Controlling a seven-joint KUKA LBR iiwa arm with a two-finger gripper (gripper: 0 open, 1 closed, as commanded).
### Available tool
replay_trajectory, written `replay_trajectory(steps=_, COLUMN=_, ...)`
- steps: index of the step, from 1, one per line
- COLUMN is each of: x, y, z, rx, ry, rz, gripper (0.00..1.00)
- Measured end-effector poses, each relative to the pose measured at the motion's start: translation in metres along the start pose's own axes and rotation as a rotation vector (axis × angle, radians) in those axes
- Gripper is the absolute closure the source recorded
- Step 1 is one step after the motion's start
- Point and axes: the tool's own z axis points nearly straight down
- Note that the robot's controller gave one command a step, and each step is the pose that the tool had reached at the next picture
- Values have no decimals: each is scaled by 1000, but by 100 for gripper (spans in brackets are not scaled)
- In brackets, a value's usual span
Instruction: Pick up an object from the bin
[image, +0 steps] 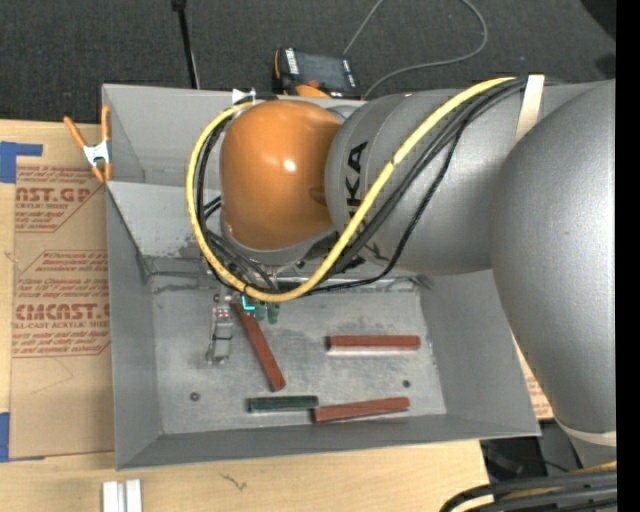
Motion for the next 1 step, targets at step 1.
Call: replay_trajectory(steps=1, x=8, y=-86, z=114, rx=3, ry=2, rz=-31, gripper=0)
